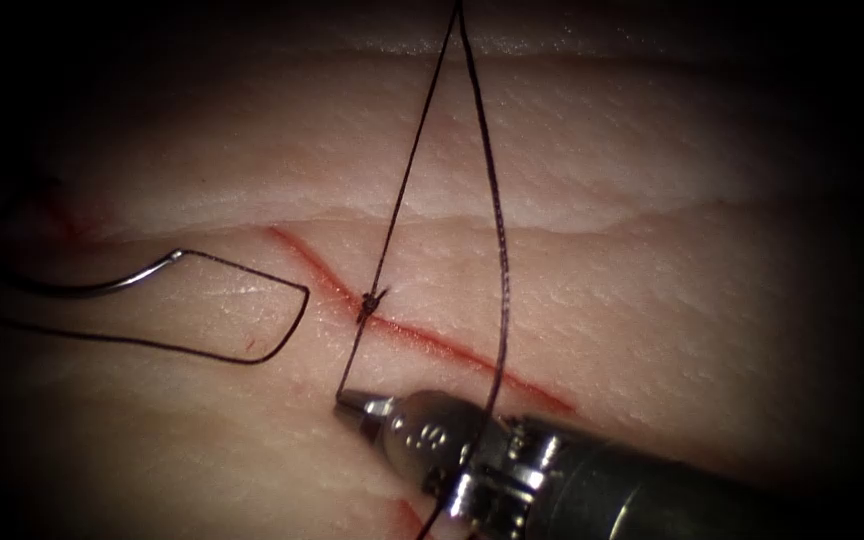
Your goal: Wound Closure
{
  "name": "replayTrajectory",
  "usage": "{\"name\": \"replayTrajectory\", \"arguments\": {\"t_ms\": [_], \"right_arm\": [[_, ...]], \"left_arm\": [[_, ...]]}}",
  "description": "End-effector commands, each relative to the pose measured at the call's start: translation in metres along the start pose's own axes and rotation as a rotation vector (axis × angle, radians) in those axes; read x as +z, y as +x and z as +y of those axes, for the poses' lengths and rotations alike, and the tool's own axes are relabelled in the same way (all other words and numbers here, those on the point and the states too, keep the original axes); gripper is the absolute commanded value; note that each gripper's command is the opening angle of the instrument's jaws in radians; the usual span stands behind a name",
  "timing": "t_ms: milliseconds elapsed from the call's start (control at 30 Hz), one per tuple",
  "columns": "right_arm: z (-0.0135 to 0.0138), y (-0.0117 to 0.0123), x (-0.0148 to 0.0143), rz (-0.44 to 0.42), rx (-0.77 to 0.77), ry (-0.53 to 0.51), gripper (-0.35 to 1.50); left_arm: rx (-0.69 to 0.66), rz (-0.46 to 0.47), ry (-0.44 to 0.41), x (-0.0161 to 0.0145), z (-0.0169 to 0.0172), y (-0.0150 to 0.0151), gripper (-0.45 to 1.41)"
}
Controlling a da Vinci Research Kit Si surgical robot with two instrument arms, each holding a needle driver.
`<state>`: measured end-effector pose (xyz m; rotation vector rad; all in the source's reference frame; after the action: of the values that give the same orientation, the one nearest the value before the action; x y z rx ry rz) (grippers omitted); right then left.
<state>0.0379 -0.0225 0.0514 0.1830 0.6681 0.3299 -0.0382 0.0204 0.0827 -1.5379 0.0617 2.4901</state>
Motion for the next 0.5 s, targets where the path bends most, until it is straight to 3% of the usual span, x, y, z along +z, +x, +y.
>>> {"name": "replayTrajectory", "arguments": {"t_ms": [33,233,267,300,333,400,433,500], "right_arm": [[0.0003,0.0007,0.0007,0.009,0.003,-0.004,-0.35],[0.0011,0.0018,-0.0003,0.078,0.028,-0.037,-0.35],[0.0013,0.0020,-0.0006,0.095,0.034,-0.045,-0.28],[0.0015,0.0023,-0.0009,0.114,0.041,-0.054,-0.05],[0.0019,0.0031,-0.0018,0.151,0.057,-0.069,0.44],[0.0021,0.0037,-0.0026,0.170,0.067,-0.073,0.61],[0.0022,0.0044,-0.0035,0.198,0.079,-0.081,0.83],[0.0022,0.0050,-0.0043,0.220,0.083,-0.088,0.94]], "left_arm": [[0.003,0.004,0.000,0.0009,-0.0003,0.0001,-0.45],[-0.005,0.029,-0.032,-0.0003,0.0005,0.0010,-0.45],[-0.008,0.041,-0.040,-0.0008,0.0006,0.0014,-0.45],[-0.012,0.056,-0.048,-0.0012,0.0008,0.0017,-0.45],[-0.013,0.088,-0.061,-0.0024,0.0015,0.0026,-0.45],[-0.026,0.110,-0.078,-0.0034,0.0022,0.0034,-0.45],[-0.034,0.137,-0.101,-0.0046,0.0033,0.0044,-0.45],[-0.046,0.159,-0.124,-0.0057,0.0044,0.0054,-0.45]]}}
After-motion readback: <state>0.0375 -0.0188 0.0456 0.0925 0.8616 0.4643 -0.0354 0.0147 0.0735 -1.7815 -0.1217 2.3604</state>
